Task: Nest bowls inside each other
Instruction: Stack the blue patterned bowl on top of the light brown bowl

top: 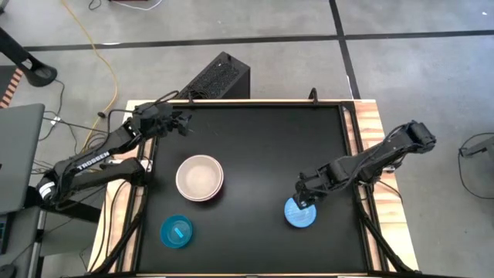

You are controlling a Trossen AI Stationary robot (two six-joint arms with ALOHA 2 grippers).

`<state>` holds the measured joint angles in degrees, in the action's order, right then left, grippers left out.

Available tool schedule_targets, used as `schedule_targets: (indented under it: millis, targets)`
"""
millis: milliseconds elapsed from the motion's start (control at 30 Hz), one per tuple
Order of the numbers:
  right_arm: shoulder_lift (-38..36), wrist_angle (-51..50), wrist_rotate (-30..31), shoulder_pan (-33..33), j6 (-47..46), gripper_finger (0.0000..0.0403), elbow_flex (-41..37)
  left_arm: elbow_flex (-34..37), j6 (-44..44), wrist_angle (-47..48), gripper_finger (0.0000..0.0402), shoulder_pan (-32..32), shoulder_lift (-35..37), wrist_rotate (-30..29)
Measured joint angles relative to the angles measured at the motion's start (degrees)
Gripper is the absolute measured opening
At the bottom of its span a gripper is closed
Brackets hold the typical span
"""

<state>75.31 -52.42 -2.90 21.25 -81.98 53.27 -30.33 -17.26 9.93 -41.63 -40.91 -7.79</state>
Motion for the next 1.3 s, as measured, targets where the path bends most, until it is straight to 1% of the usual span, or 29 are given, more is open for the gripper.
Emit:
schedule_targets:
  millis: [100,233,300,400,467,500,600,633,667,767,867,967,1067,1167,1300]
  targets:
    - [1.4,1.8,-0.3,1.3,0.8,0.0214,-1.8,0.0,0.0,0.0,0.0229,0.9,-0.5,0.2]
    - [3.7,2.5,-0.2,2.6,0.9,0.0207,-4.1,0.0,-0.2,-0.8,0.0229,2.5,-0.5,2.2]
    - [5.1,4.0,-0.4,3.0,1.2,0.0201,-5.3,0.0,-0.2,-1.5,0.0229,3.3,-0.5,4.7]
    - [7.1,7.7,-2.3,2.9,4.2,0.018,-5.8,0.0,-0.2,-3.8,0.0229,5.0,-0.5,11.3]
    - [8.1,10.8,-4.0,2.1,7.4,0.0151,-5.7,0.0,-0.2,-5.8,0.0229,6.7,-0.5,15.6]
    - [8.5,12.3,-4.8,1.5,9.2,0.0129,-5.8,0.0,-0.2,-6.8,0.0229,7.7,-0.5,17.5]
    - [8.5,15.5,-5.6,-1.7,12.9,0.0039,-5.7,0.0,-1.5,-10.4,0.0229,11.6,-0.5,22.4]
    - [8.3,16.0,-5.9,-3.2,14.1,0.0021,-5.7,0.0,-1.6,-11.6,0.0229,13.0,-0.5,23.5]
    - [8.1,15.6,-6.2,-4.8,14.4,0.0016,-5.7,0.0,-1.6,-12.5,0.0229,14.5,-0.5,23.9]
    - [6.8,13.3,-5.6,-9.7,18.4,0.0011,-3.6,0.0,-1.7,-13.4,0.0229,18.9,-0.5,22.4]
    - [6.1,11.5,-4.7,-14.4,23.4,0.0005,0.6,-0.3,-1.5,-12.9,0.0229,21.9,-0.5,20.4]
    - [6.2,10.0,-3.5,-19.1,28.8,0.0003,5.3,-3.1,-1.5,-10.2,0.0229,24.3,-2.0,19.1]
    - [7.5,11.1,0.5,-23.2,33.1,0.0002,11.2,-9.1,-0.4,-2.9,0.0229,26.2,-5.5,16.2]
    - [10.1,10.2,5.4,-26.1,37.4,0.0001,17.7,-17.0,-0.7,5.3,0.0229,27.6,-11.5,12.7]
    - [15.4,8.2,9.7,-28.4,42.5,0.0001,26.3,-26.5,-5.6,11.6,0.0229,27.4,-20.4,13.4]
